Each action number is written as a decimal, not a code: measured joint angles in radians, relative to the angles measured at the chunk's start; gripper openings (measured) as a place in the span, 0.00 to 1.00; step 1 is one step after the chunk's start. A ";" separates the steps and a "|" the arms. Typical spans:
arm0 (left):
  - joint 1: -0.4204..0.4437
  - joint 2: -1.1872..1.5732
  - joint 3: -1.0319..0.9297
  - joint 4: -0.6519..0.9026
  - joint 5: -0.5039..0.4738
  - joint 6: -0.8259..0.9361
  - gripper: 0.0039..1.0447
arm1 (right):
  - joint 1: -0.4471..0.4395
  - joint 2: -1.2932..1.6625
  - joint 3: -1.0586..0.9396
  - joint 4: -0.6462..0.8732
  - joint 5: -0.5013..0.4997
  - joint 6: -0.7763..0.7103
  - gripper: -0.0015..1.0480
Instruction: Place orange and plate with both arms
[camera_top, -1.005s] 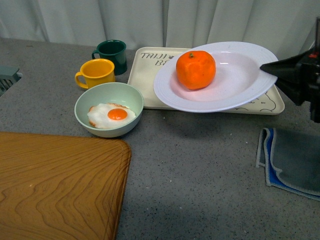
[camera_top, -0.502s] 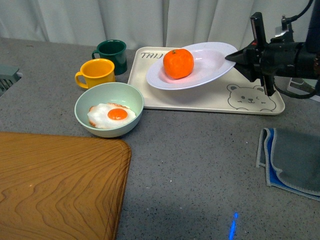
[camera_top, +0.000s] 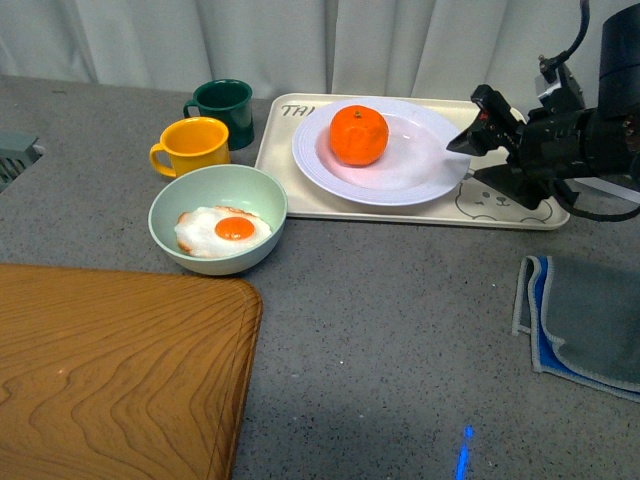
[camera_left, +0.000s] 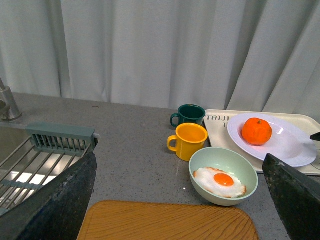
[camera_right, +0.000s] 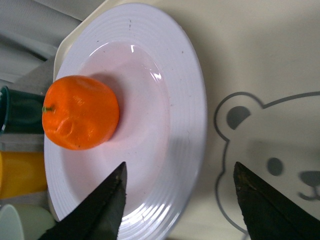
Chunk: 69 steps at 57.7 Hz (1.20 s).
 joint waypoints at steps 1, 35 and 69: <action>0.000 0.000 0.000 0.000 0.000 0.000 0.94 | 0.000 -0.011 -0.012 0.006 0.008 -0.016 0.61; 0.000 0.000 0.000 -0.001 0.000 0.000 0.94 | 0.018 -0.811 -0.941 0.775 0.497 -0.571 0.12; 0.000 0.000 0.000 -0.001 0.000 0.000 0.94 | -0.066 -1.309 -1.199 0.535 0.417 -0.579 0.01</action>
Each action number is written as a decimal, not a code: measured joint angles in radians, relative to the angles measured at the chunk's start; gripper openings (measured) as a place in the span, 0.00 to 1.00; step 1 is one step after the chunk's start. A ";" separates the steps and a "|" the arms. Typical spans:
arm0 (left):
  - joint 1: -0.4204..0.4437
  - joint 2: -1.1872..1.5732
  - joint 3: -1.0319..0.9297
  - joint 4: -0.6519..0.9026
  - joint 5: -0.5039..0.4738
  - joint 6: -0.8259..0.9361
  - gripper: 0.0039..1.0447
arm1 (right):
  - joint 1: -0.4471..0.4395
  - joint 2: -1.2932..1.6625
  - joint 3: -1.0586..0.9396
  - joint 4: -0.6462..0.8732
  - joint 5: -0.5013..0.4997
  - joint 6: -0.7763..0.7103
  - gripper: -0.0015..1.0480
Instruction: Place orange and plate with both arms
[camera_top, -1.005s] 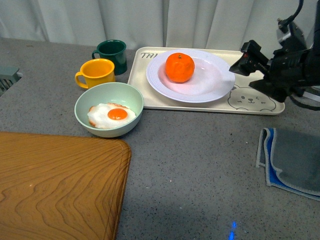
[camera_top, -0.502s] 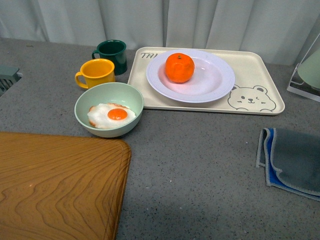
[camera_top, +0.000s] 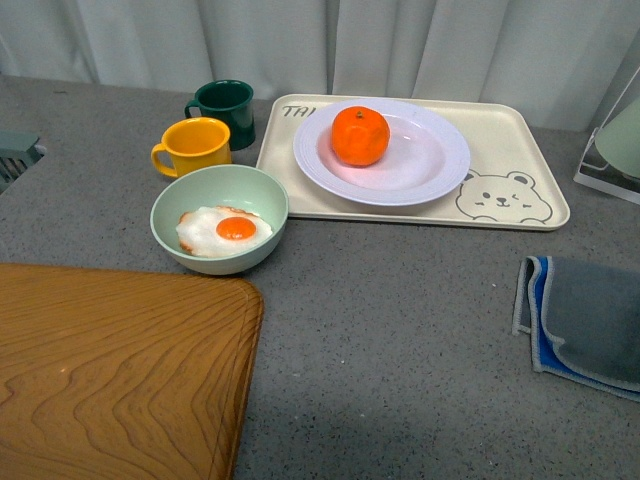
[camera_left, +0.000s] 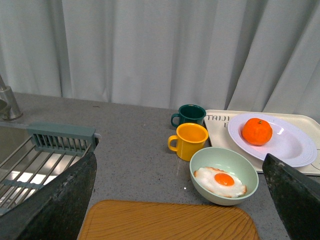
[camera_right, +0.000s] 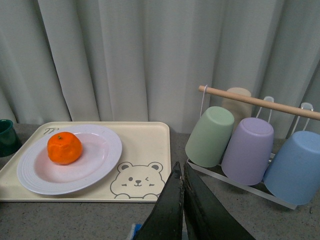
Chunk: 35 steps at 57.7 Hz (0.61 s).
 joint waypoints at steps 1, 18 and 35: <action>0.000 0.000 0.000 0.000 0.000 0.000 0.94 | 0.000 -0.017 -0.004 -0.012 0.000 0.000 0.01; 0.000 0.000 0.000 0.000 0.000 0.000 0.94 | 0.000 -0.253 -0.048 -0.204 -0.003 0.000 0.01; 0.000 0.000 0.000 0.000 0.000 0.000 0.94 | 0.000 -0.458 -0.058 -0.386 -0.003 0.000 0.01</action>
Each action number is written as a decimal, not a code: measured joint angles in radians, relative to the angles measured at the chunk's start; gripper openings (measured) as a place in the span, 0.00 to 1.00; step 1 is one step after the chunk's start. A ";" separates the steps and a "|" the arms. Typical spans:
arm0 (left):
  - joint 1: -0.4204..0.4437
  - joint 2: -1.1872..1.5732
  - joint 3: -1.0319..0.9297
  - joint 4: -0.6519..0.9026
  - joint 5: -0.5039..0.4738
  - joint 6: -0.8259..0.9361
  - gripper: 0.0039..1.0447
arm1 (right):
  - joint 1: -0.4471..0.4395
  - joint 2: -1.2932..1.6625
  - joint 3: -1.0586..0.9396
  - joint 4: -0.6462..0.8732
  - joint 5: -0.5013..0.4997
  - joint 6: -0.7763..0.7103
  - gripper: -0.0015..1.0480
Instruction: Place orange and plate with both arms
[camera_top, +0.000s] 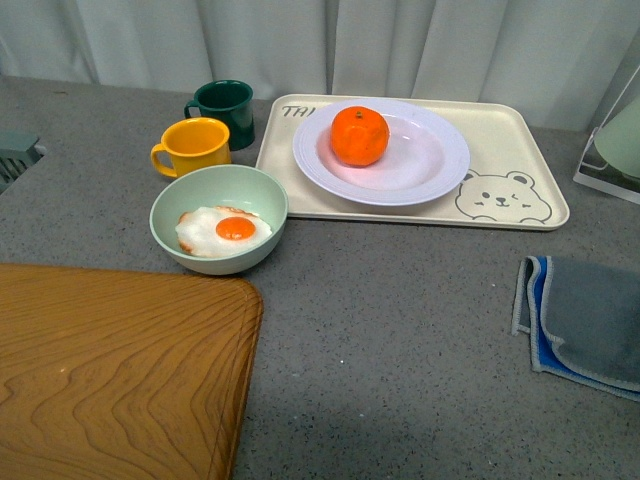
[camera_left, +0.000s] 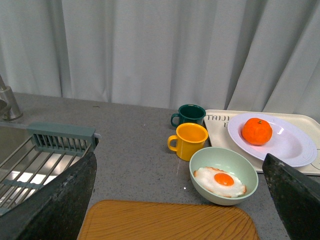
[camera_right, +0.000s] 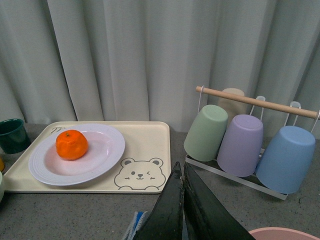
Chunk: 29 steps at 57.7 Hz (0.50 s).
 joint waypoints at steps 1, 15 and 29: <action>0.000 0.000 0.000 0.000 0.000 0.000 0.94 | 0.000 -0.019 0.000 -0.018 0.000 0.000 0.01; 0.000 0.000 0.000 0.000 0.000 0.000 0.94 | 0.000 -0.147 0.000 -0.138 0.000 0.000 0.01; 0.000 0.000 0.000 0.000 0.000 0.000 0.94 | 0.000 -0.249 0.000 -0.236 -0.001 0.000 0.01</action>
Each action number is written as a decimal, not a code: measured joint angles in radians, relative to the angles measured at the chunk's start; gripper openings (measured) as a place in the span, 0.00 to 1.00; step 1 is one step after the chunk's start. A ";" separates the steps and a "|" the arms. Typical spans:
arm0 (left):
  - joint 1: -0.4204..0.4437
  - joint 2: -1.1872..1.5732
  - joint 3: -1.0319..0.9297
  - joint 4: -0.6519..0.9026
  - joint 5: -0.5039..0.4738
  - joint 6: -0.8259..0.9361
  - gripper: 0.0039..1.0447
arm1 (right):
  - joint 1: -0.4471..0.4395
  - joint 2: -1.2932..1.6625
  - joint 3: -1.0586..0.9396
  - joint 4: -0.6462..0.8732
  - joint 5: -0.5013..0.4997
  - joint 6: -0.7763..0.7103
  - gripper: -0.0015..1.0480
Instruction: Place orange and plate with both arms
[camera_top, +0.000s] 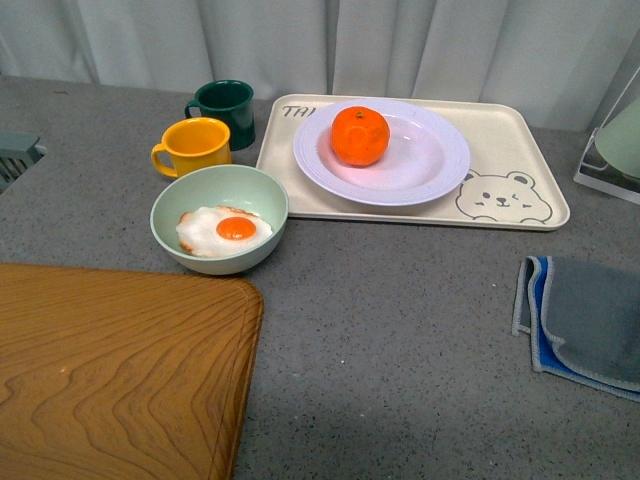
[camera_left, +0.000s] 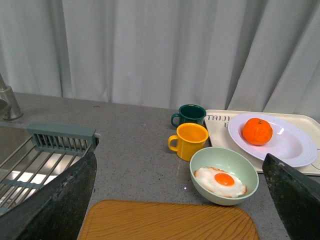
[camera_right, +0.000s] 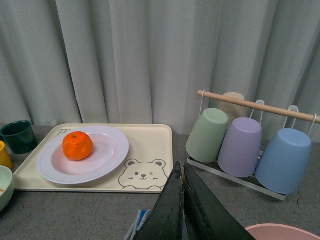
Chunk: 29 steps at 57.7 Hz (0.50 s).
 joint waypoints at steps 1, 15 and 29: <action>0.000 0.000 0.000 0.000 0.000 0.000 0.94 | 0.000 -0.007 0.000 -0.007 0.000 0.000 0.01; 0.000 0.000 0.000 0.000 0.000 0.000 0.94 | 0.000 -0.094 0.000 -0.094 0.000 0.000 0.01; 0.000 0.000 0.000 0.000 0.000 0.000 0.94 | 0.000 -0.227 0.001 -0.257 -0.003 0.000 0.01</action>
